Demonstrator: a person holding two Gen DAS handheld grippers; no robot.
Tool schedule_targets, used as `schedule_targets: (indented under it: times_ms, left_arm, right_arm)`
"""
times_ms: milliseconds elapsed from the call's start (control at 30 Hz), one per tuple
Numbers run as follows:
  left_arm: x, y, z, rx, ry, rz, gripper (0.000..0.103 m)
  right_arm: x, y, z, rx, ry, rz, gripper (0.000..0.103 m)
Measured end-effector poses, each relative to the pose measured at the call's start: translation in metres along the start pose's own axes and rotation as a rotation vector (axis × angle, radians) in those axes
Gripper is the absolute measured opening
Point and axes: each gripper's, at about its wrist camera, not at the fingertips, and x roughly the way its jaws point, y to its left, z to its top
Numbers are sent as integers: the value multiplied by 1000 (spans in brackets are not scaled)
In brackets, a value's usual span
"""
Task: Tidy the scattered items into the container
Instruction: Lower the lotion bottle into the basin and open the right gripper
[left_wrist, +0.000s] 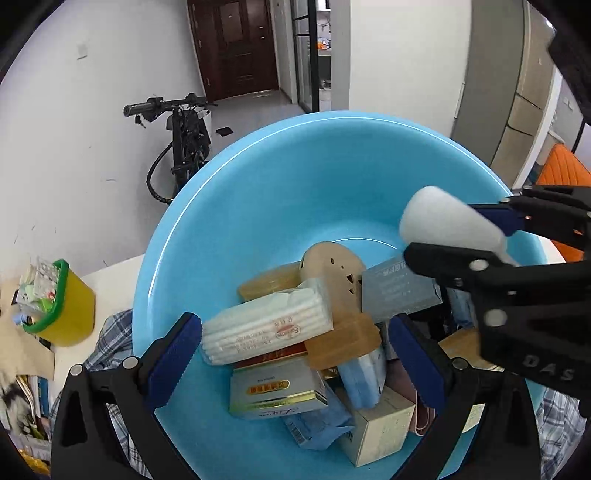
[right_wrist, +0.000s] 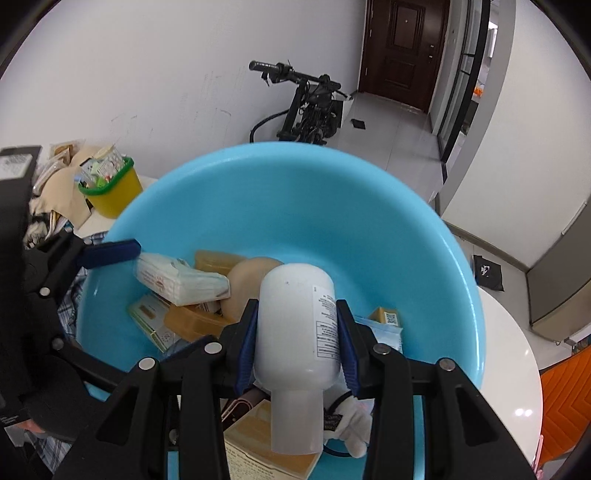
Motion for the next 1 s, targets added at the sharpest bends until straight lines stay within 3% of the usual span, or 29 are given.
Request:
schedule_targets:
  times_ms: [433,667,800,1000]
  left_arm:
    - [-13,-11,0,45,-18,16,103]
    - [-18,-10,-5,35,-17,5,103]
    - [-28,-7,-12,17,-38,-11,103]
    - [-52,-8,-21,14,-87,-19,103]
  right_arm:
    - [6,-5,0,46,10,23,38]
    - [-10,-5,-9,40,-54,-4,58]
    - [-27,-8,-19,63,-104,39,66]
    - [-49,-11,-35,104,-172,57,86]
